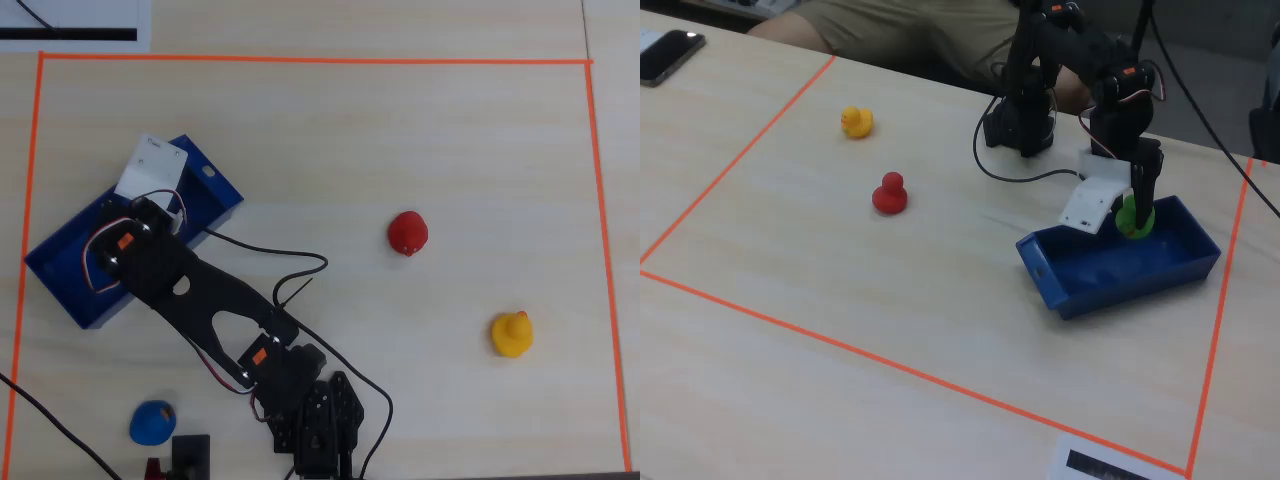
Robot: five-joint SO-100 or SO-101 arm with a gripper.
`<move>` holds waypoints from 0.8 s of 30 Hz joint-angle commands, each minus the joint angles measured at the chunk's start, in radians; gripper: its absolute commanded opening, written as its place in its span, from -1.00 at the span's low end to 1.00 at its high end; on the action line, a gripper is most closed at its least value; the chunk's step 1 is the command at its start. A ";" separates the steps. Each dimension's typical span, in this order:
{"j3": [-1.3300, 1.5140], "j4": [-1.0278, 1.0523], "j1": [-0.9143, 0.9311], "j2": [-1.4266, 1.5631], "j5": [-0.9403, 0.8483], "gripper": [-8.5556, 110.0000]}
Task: Grasp green duck and put it into box.
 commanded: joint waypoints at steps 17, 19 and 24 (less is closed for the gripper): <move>0.545 0.032 0.634 1.115 -0.572 -0.85; 0.670 -0.003 0.676 1.256 -0.612 -0.85; 0.988 -0.149 0.732 1.559 -0.718 -0.86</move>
